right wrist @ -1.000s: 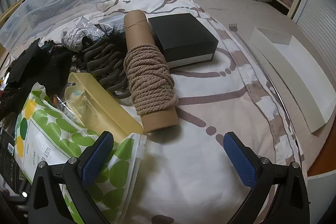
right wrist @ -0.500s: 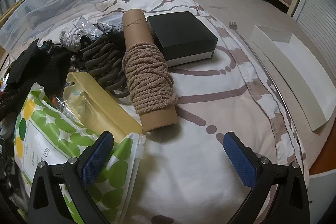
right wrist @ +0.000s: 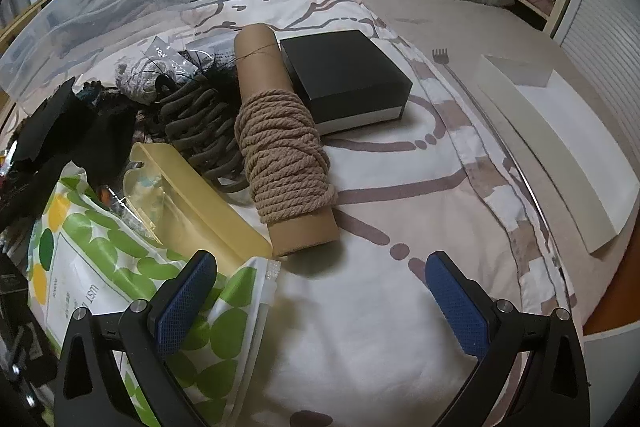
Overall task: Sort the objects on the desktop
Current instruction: 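Grasp the black charger box with the left tool while the right tool holds the green bag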
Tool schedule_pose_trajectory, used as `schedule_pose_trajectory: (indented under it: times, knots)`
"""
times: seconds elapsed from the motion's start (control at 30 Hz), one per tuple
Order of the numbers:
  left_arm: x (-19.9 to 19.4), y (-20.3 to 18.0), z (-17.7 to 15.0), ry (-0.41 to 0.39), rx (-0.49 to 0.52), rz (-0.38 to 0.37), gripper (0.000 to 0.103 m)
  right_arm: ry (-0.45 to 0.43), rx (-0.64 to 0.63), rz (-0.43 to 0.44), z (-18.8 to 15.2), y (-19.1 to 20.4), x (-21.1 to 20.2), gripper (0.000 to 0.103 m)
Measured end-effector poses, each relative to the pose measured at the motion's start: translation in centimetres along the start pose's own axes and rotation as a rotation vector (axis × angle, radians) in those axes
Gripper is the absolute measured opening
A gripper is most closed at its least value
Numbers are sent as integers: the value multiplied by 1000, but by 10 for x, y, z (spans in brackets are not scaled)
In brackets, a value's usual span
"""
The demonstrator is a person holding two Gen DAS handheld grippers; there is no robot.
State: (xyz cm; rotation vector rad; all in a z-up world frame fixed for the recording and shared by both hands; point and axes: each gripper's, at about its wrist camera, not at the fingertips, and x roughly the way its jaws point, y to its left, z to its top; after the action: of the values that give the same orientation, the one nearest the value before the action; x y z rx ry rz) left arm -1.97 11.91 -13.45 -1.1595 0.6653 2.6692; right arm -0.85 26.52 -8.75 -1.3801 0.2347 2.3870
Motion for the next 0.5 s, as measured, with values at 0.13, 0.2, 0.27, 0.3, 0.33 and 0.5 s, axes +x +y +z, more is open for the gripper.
schedule_pose_trajectory:
  times: [0.13,0.2,0.27,0.3,0.33,0.5]
  knots:
    - [4,-6,5,-17,0,6,103,-19,-44,-32,0,5,-2,103]
    - [5,-2,6,-6,-27,-14,103,-19,-47,-31,0,5,-2,103]
    - [3,4,6,-4,-59,-41,103,-14,-40,-22,0,3,-2,103]
    - [1,8,7,-4,-71,-51,103,-12,-37,-17,0,3,-1,103]
    - [-2,8,5,-4,-75,-57,103,-10,-35,-14,0,2,-1,103]
    - [-10,15,1,40,-70,-180,103,-8,-32,-12,0,2,-1,103]
